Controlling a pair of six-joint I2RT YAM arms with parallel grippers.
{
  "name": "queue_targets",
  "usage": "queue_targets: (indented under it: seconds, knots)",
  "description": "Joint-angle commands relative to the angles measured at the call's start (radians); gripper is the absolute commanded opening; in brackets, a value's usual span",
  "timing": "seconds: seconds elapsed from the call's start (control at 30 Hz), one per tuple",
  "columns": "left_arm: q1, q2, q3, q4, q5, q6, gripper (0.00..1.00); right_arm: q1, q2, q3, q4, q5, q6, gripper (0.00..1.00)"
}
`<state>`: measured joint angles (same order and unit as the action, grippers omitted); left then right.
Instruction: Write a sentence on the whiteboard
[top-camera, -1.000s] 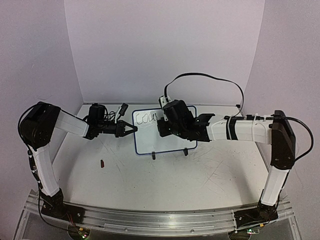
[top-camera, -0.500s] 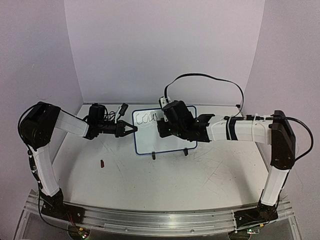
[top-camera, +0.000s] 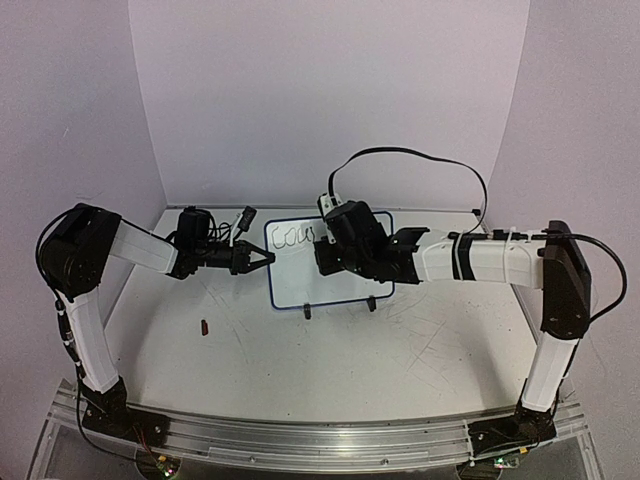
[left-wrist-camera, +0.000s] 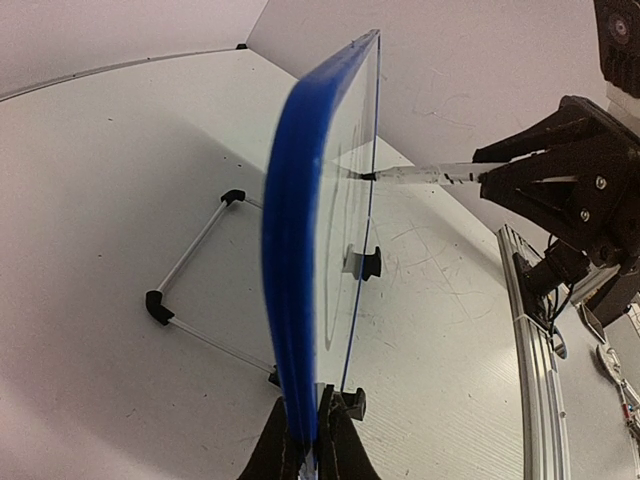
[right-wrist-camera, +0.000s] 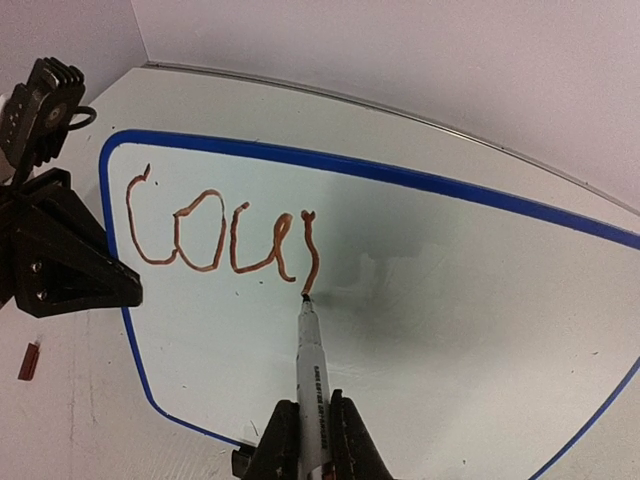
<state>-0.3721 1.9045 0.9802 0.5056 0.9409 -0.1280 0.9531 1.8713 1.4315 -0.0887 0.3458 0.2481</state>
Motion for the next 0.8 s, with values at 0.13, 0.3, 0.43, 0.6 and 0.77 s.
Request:
queue_targets:
  seconds: [0.13, 0.3, 0.43, 0.6, 0.77]
  knots:
    - [0.007, -0.019, 0.021, -0.038, -0.132, 0.048, 0.00, 0.000, 0.020, 0.082, 0.001, 0.063, -0.027, 0.00]
    - [0.007, -0.016, 0.021, -0.039, -0.133, 0.048, 0.00, -0.003, 0.031, 0.094, 0.001, 0.072, -0.029, 0.00]
    - [0.007, -0.015, 0.021, -0.039, -0.131, 0.048, 0.00, -0.005, 0.034, 0.101, 0.001, 0.074, -0.030, 0.00]
    - [0.007, -0.015, 0.021, -0.039, -0.131, 0.048, 0.00, -0.004, 0.035, 0.097, 0.001, 0.060, -0.030, 0.00]
    - [0.006, -0.015, 0.021, -0.039, -0.129, 0.048, 0.00, -0.007, 0.037, 0.094, 0.001, 0.067, -0.024, 0.00]
